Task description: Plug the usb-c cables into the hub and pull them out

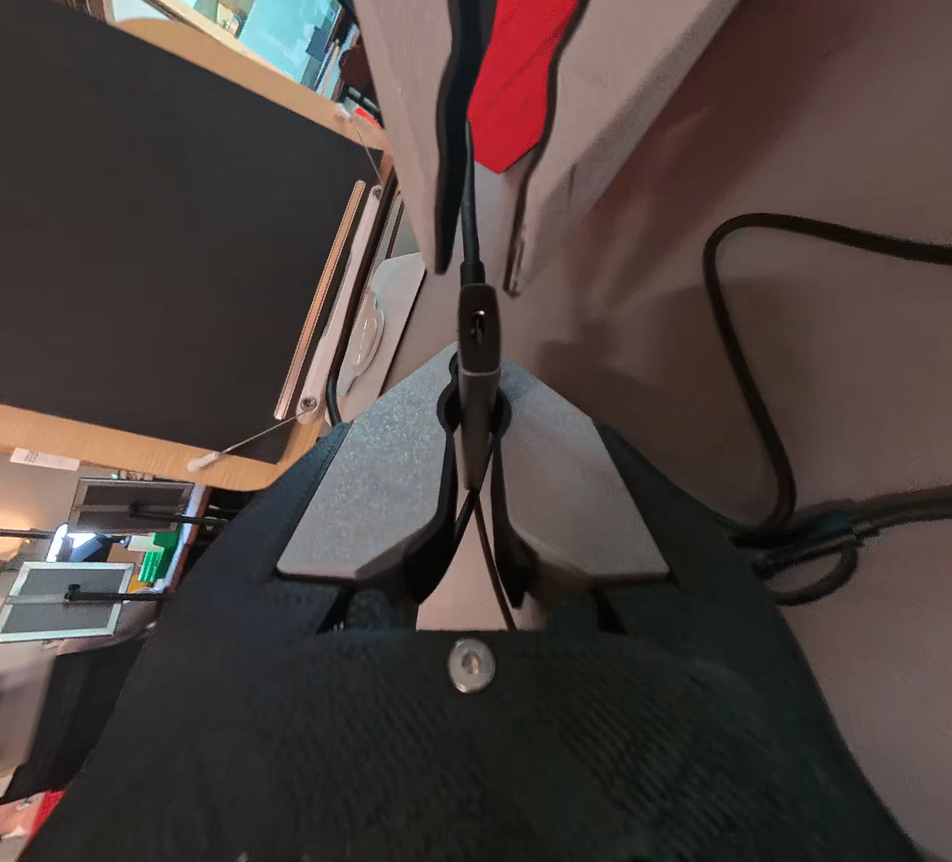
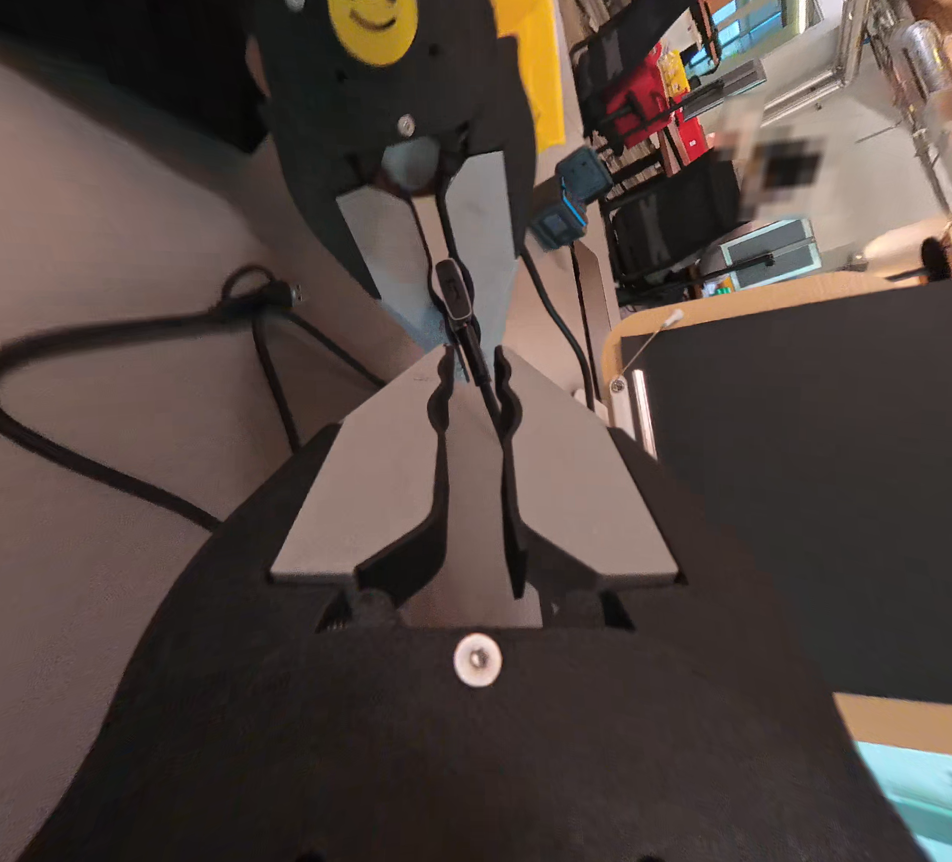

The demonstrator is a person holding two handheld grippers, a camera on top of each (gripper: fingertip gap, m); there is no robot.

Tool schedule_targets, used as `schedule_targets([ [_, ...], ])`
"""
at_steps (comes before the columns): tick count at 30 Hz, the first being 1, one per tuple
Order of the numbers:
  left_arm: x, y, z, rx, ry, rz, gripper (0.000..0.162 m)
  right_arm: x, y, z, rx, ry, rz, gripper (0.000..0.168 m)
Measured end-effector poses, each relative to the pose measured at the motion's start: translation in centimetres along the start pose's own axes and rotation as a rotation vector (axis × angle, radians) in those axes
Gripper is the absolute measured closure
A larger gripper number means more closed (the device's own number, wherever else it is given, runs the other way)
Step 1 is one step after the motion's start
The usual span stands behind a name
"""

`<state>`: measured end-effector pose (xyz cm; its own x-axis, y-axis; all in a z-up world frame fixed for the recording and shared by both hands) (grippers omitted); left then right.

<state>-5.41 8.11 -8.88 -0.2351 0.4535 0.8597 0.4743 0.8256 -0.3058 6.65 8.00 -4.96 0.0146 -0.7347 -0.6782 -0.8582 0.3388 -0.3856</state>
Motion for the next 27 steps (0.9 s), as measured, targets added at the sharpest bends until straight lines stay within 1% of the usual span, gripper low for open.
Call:
schedule_targets([
  [3,-0.5,0.1,-0.7,-0.025,0.033,0.013,0.158,0.7,0.8,0.4,0.076,-0.118,0.01,0.151],
  [4,-0.7,0.2,-1.0,-0.03,0.043,0.014,0.158,0.9,0.9,0.4,0.083,-0.139,-0.005,0.152],
  [6,-1.0,0.4,-1.3,-0.023,0.062,0.023,0.158,1.4,0.8,0.3,0.073,-0.189,-0.013,0.164],
  [9,-1.4,0.8,-1.3,0.032,0.099,0.018,0.157,1.9,0.8,0.8,0.089,-0.296,0.018,0.164],
  [14,-1.6,1.4,-1.1,0.097,0.096,0.043,0.158,1.9,1.4,1.1,0.121,-0.334,0.007,0.164],
  [17,-1.4,1.6,-1.2,0.129,0.07,0.043,0.158,1.4,1.6,0.8,0.182,-0.299,-0.026,0.165],
  [20,-1.2,1.9,-1.0,0.137,-0.001,0.074,0.158,0.8,2.1,1.0,0.209,-0.208,-0.056,0.164],
  [22,-1.4,2.0,-0.9,0.141,-0.007,0.082,0.158,1.0,2.2,1.2,0.193,-0.233,-0.06,0.165],
  [23,-1.5,2.0,-0.9,0.133,-0.014,0.092,0.157,1.1,2.2,1.2,0.195,-0.226,-0.059,0.165],
  [25,-1.8,2.0,-0.7,0.062,-0.09,0.131,0.156,1.4,1.9,1.4,0.181,-0.216,-0.075,0.165],
  [27,-2.0,2.0,-0.5,-0.013,-0.15,0.142,0.154,1.8,1.7,1.7,0.144,-0.257,-0.054,0.165],
])
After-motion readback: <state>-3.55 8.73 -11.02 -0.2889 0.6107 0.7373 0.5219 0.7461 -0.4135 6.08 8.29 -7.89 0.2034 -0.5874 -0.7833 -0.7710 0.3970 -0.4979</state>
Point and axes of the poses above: each gripper's, where its closed fingertips meet, y out along the fingers, z out of its underside, x = y × z across the jaws, the point moved 9 cm from there along -y, back along the fingers, and after that the axes turned 10 degrees about y, right-handed, at the moved point
